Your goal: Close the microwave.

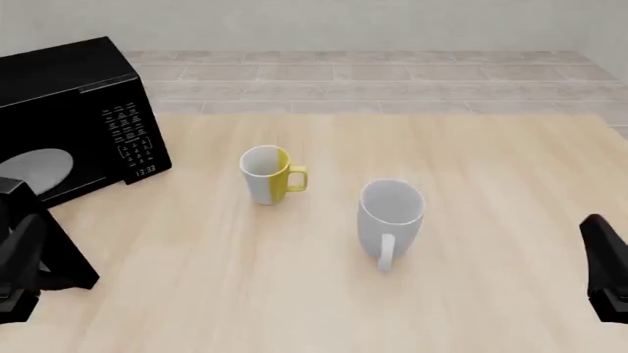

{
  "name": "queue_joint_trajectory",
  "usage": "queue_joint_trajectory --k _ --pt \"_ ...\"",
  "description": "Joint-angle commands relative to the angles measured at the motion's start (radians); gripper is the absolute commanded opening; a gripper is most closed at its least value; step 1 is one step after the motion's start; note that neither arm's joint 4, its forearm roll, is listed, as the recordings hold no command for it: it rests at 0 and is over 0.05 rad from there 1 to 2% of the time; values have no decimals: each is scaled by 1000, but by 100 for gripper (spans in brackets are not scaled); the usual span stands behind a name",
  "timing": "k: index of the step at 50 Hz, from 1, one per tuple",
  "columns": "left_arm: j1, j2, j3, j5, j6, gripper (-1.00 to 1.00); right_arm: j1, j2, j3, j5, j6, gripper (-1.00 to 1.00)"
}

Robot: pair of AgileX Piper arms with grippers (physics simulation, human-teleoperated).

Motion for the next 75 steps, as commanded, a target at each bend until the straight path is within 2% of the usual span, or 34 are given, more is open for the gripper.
queue_joint_trajectory --k 1,4,9,11,13,27,28,30,32,33,34,38,40,54,61,67,75 --pt "0 0 -8 10 2 100 7 29 0 -26 -13 100" --pt "-2 2 -18 27 -32 100 12 31 1 -28 -15 100" --pt "1 9 -13 17 -5 100 30 44 1 -37 -19 100" --pt "21 57 -1 -31 15 100 31 47 1 -39 -18 100" --pt "26 106 1 -73 2 100 33 48 1 -39 -18 100" --pt "33 333 1 -253 11 100 38 72 1 -65 -22 100" --pt "48 374 2 -290 28 100 59 86 1 -73 18 100" --pt "47 438 2 -338 17 100 93 95 1 -79 71 100" --pt "46 451 2 -347 15 100 85 87 1 -75 58 100" --pt "53 458 2 -353 19 100 64 47 1 -37 26 100" --pt "53 459 2 -354 19 100 64 42 1 -32 26 100" --pt "53 499 2 -383 11 100 61 38 1 -28 38 100" --pt "58 507 2 -392 14 100 76 32 1 -24 66 100" --pt "78 674 2 -534 14 100 70 30 1 -21 59 100" --pt "77 790 2 -637 17 100 70 84 1 -60 74 100" --pt "79 861 2 -700 24 100 73 57 1 -42 73 100" --pt "83 911 2 -744 31 100 73 52 1 -36 71 100"
